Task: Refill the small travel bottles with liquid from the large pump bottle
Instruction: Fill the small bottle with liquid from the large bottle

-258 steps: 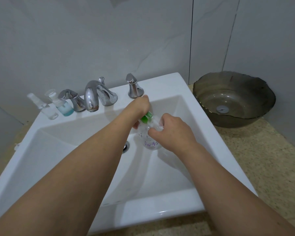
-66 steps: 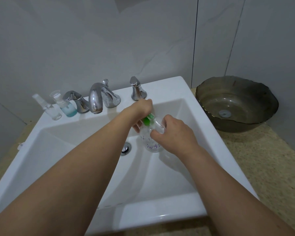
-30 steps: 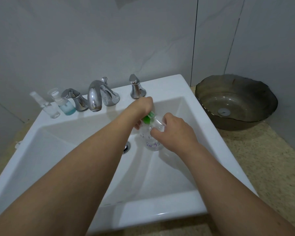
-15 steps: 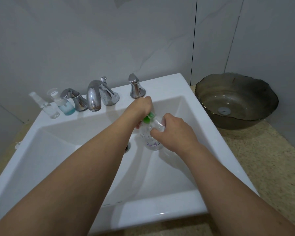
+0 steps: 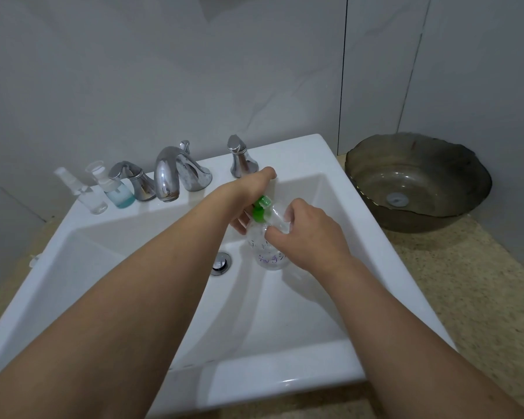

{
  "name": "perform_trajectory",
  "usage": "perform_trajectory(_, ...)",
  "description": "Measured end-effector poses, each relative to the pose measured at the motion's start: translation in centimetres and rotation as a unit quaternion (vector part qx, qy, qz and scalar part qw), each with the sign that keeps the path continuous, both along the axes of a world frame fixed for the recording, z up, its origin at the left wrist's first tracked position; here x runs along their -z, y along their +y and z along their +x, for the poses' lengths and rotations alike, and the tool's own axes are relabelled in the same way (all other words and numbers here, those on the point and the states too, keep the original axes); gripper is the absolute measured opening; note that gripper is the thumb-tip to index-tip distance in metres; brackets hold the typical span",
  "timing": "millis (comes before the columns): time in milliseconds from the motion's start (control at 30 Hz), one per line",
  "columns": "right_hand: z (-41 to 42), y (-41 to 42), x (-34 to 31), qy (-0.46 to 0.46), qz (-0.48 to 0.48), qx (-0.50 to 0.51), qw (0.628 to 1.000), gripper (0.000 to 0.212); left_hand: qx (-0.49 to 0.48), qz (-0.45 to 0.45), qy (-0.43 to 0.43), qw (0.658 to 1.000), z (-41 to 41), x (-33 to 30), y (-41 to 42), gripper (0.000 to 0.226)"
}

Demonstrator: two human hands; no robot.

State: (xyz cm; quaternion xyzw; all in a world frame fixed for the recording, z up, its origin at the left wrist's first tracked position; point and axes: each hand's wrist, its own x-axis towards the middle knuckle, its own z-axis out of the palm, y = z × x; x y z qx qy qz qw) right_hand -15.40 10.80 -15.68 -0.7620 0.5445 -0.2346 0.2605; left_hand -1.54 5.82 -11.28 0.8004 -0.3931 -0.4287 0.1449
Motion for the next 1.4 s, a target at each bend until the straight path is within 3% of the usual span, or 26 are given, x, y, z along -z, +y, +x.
perform_trajectory(167,0.0,0.0,0.2,0.009,0.011,0.0,1.0,0.037,-0.018,-0.047,-0.03,0.998,-0.3,0.8,0.0,0.041)
perform_trajectory(300,0.1,0.0,0.5,0.011,0.035,-0.001,0.999,0.034,-0.047,-0.109,-0.058,0.991,-0.7,1.7,-0.3,0.041)
perform_trajectory(500,0.1,-0.1,0.4,0.018,0.04,0.0,0.999,0.035,-0.018,-0.104,-0.106,0.989,-0.9,1.5,0.0,0.033)
perform_trajectory(633,0.1,-0.1,0.5,0.016,0.049,0.0,0.999,0.033,-0.022,-0.128,-0.064,0.989,-0.4,1.8,-0.2,0.033)
perform_trajectory(800,0.2,0.0,0.2,0.015,0.026,-0.004,1.0,0.033,-0.058,-0.066,-0.016,0.996,0.0,1.1,0.0,0.021)
perform_trajectory(867,0.1,0.1,0.1,0.0,0.016,-0.001,1.0,0.034,-0.048,-0.02,0.025,0.998,0.3,0.4,-0.1,0.033)
perform_trajectory(933,0.1,0.1,0.0,-0.007,0.0,0.0,1.0,0.034,-0.035,0.009,0.059,0.998,1.0,0.3,-0.7,0.059)
perform_trajectory(1033,0.1,0.0,0.1,-0.005,-0.014,0.001,1.0,0.034,-0.014,0.034,0.052,0.998,1.0,0.3,-1.2,0.079)
perform_trajectory(1400,0.1,-0.2,0.7,0.025,0.015,-0.005,1.0,0.035,-0.041,-0.054,-0.024,0.997,-0.7,1.3,-0.2,0.044)
